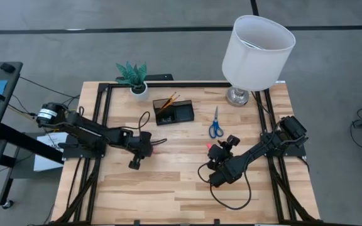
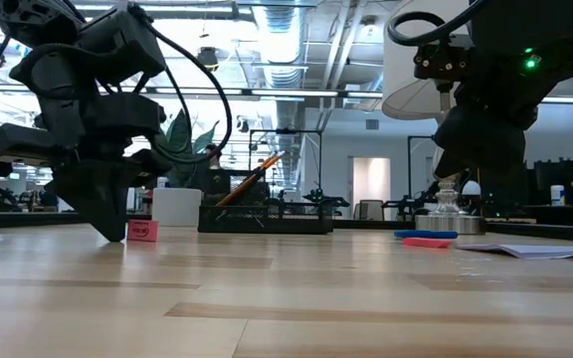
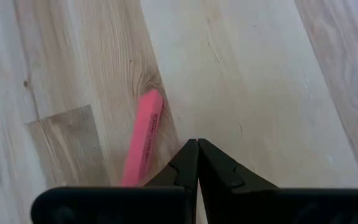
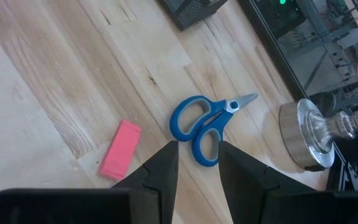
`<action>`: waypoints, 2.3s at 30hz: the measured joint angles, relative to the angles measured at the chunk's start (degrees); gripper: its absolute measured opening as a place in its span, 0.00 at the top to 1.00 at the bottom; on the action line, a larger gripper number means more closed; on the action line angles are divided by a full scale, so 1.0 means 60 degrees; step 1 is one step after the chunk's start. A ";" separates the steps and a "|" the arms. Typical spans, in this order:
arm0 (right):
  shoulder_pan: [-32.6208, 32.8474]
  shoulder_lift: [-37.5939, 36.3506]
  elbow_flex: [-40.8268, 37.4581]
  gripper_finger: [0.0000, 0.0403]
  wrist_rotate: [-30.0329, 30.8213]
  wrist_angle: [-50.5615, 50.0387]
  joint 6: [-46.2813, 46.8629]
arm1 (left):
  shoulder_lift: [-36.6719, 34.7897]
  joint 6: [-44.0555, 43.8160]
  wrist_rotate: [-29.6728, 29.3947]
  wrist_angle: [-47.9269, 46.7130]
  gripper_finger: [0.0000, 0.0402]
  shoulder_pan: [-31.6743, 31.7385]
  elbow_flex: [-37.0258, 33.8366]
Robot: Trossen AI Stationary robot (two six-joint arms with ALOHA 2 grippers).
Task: Pick and place office supplies into organizer
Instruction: Put the left pink eraser into the black desk organizer
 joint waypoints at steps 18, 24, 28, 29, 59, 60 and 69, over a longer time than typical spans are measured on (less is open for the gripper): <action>0.0000 0.0000 0.0000 0.73 -0.0004 0.0186 -0.0246 | -0.0485 0.0120 -0.0221 -0.0709 0.86 -0.0301 0.1008; 0.0000 0.0000 0.0000 0.73 -0.0004 0.0186 -0.0245 | -0.0495 0.0355 -0.1161 -0.1173 0.72 -0.0238 0.1038; 0.0000 0.0000 0.0000 0.73 -0.0004 0.0184 -0.0246 | -0.0495 0.0600 -0.1298 -0.1144 0.65 -0.0038 0.1038; 0.0000 0.0000 0.0000 0.73 -0.0004 0.0182 -0.0244 | -0.0495 0.0645 -0.1303 -0.1144 0.63 0.0029 0.1038; 0.0000 0.0000 0.0000 0.73 -0.0007 0.0178 -0.0237 | 0.0795 0.1184 0.0070 -0.0542 0.56 0.0935 0.1082; 0.0000 0.0000 0.0000 0.73 -0.0011 0.0178 -0.0240 | 0.0802 0.1184 0.0063 -0.0504 0.57 0.0935 0.1082; 0.0000 0.0000 0.0000 0.73 -0.0007 0.0178 -0.0237 | 0.0827 0.1574 -0.0112 -0.0362 0.87 0.0913 0.1071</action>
